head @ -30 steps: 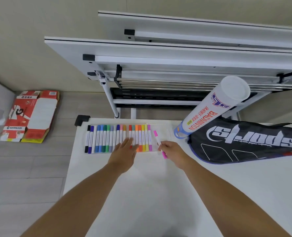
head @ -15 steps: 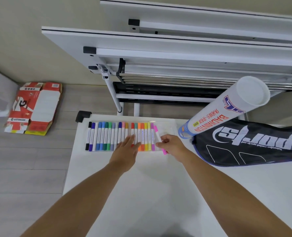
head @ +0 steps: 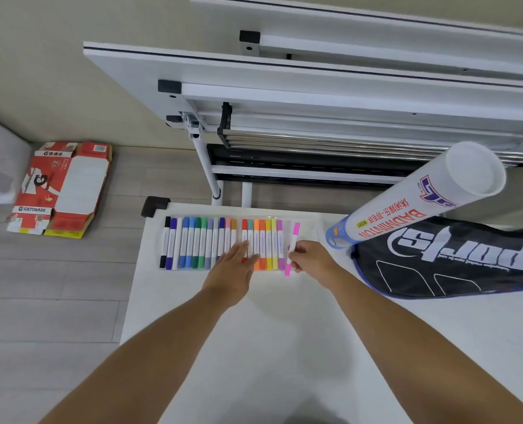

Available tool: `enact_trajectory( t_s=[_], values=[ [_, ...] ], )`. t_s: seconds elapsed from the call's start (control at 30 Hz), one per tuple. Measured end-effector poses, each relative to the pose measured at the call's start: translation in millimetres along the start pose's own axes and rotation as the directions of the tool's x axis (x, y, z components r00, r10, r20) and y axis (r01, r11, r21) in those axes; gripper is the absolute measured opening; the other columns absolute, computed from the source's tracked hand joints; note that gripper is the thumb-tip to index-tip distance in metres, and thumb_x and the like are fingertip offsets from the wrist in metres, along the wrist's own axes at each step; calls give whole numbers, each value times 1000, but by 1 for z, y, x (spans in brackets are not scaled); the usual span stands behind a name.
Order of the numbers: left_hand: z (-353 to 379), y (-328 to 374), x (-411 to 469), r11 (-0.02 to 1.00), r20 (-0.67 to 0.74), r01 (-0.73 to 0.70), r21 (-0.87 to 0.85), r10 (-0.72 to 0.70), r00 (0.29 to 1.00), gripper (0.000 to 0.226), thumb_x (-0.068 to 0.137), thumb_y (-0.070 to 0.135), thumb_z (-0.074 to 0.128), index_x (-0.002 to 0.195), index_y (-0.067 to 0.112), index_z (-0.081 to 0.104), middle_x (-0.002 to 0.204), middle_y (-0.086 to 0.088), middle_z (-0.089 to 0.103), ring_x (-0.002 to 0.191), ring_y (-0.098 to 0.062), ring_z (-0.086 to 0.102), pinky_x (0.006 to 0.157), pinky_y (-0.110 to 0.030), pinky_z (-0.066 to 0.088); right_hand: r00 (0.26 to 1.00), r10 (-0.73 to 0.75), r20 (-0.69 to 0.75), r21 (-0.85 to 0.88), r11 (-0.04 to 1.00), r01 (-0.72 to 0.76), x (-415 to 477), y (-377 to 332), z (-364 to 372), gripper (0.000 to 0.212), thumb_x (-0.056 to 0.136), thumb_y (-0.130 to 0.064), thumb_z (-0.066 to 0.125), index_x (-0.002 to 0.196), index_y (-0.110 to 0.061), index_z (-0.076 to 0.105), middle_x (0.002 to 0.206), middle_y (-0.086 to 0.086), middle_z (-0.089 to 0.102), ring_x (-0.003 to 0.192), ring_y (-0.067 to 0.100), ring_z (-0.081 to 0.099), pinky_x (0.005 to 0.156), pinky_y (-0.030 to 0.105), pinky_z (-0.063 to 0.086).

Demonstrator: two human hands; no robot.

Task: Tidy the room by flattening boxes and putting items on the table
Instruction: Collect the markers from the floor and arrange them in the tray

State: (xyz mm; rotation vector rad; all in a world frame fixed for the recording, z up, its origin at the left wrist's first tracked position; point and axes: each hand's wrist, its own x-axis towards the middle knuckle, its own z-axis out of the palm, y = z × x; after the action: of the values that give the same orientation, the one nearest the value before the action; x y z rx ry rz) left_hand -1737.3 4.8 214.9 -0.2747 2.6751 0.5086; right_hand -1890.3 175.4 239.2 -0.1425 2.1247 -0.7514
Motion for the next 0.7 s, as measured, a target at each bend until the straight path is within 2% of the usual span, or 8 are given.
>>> enact_trajectory(
  t_s=[0.1, 0.17, 0.27, 0.4, 0.5, 0.6, 0.7],
  values=[
    [-1, -1, 1, 1000, 25, 0, 2, 0, 1000, 48, 107, 33, 31, 154, 31, 23, 166, -1, 2, 152, -22, -4, 120, -43, 12, 1000, -25, -12, -89, 996, 24, -1, -1, 2, 12, 91, -20, 58, 89, -10, 64, 77, 3, 69, 64, 12, 63, 66, 27, 52],
    [-1, -2, 2, 1000, 32, -5, 12, 5, 999, 49, 107, 33, 33, 154, 32, 21, 166, 0, 1, 152, -22, -5, 120, -43, 13, 998, -36, -51, -148, 989, 29, 3, -1, 4, 12, 90, -23, 63, 87, -12, 63, 79, 3, 69, 69, 15, 65, 66, 28, 53],
    [1, -3, 2, 1000, 28, -11, 27, 10, 1000, 50, 106, 32, 35, 154, 32, 21, 166, 0, 1, 152, -23, -5, 121, -44, 15, 992, -15, -123, -154, 988, -4, 11, -4, 6, 16, 87, -25, 66, 81, -11, 65, 77, 3, 70, 70, 18, 66, 64, 29, 53],
    [2, -4, 2, 999, 12, -17, 31, 17, 1000, 50, 106, 31, 36, 154, 30, 22, 166, -1, 1, 152, -23, -4, 120, -43, 15, 995, 19, -97, -195, 980, -38, 22, -14, 10, 20, 91, -26, 62, 84, -9, 69, 80, 7, 70, 71, 18, 63, 60, 22, 46],
    [3, -5, 1, 1000, 4, -21, 21, 21, 1000, 51, 106, 30, 38, 154, 30, 22, 166, -1, 1, 152, -23, -4, 119, -43, 17, 992, 37, -121, -195, 979, -61, 31, -19, 12, 20, 93, -26, 60, 82, -10, 67, 73, 2, 62, 67, 16, 58, 54, 20, 40],
    [4, -7, 2, 999, 5, -25, 20, 25, 1000, 52, 105, 30, 40, 154, 30, 21, 166, 0, 0, 152, -22, -5, 120, -44, 19, 989, 55, -140, -209, 974, -84, 38, -21, 10, 21, 91, -27, 62, 78, -12, 65, 66, 0, 58, 65, 18, 57, 55, 23, 40],
    [5, -8, 2, 1000, 9, -24, 16, 24, 1000, 53, 105, 30, 40, 154, 31, 19, 166, 1, -1, 151, -22, -6, 120, -44, 18, 986, 114, -120, -253, 957, -141, 42, -23, 9, 24, 89, -32, 65, 77, -12, 61, 75, 1, 60, 63, 14, 54, 57, 24, 41]
  ],
)
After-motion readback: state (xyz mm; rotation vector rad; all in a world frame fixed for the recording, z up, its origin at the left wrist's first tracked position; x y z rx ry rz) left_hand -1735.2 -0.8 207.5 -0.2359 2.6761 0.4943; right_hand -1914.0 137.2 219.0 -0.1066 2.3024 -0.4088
